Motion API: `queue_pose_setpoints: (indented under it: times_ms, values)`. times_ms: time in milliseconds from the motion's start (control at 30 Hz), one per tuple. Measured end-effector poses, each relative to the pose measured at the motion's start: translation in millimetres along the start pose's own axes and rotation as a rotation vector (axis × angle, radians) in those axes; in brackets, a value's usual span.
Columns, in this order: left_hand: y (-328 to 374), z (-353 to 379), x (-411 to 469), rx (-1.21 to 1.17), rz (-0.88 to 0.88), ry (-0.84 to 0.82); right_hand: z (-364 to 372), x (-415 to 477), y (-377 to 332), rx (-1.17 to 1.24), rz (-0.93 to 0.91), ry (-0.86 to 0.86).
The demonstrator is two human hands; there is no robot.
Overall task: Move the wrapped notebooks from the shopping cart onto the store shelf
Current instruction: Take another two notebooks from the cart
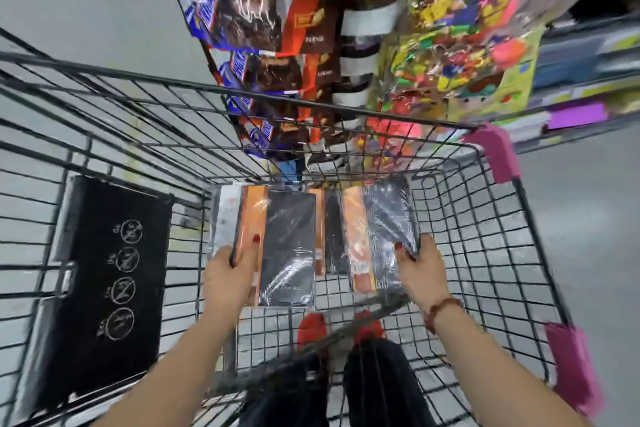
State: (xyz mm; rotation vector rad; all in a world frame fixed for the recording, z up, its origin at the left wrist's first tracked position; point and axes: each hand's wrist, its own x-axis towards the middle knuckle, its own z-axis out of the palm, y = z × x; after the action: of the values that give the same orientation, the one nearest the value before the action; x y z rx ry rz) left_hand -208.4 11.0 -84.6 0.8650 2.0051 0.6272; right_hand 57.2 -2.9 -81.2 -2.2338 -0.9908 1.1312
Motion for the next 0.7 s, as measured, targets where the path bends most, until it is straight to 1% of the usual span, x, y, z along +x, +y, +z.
queue_pose_setpoints:
  times_ms: [100, 200, 333, 400, 433, 533, 633, 700]
  values:
    - [20, -9, -24, 0.017, 0.043, -0.027, -38, -26, -13, 0.106, -0.057, 0.053]
    - [51, -13, -54, -0.003, 0.104, -0.069, -76, -53, -22, 0.281, -0.087, 0.086]
    - [100, -12, -100, -0.004, 0.245, -0.118, -125, -87, -27, 0.483, -0.096, 0.208]
    - [114, -5, -117, 0.012, 0.297, -0.119, -149, -100, -22, 0.566, -0.088, 0.278]
    - [119, 0, -127, 0.001, 0.296, -0.137, -160, -105, -18, 0.595, -0.084, 0.307]
    - [137, 21, -156, -0.072, 0.344, -0.194, -194, -123, 0, 0.717, -0.05, 0.372]
    - [158, 45, -194, -0.022, 0.456, -0.196, -234, -141, 18, 0.795, -0.077, 0.457]
    - [166, 66, -219, -0.024, 0.486, -0.216, -264, -153, 33, 0.842, -0.081, 0.492]
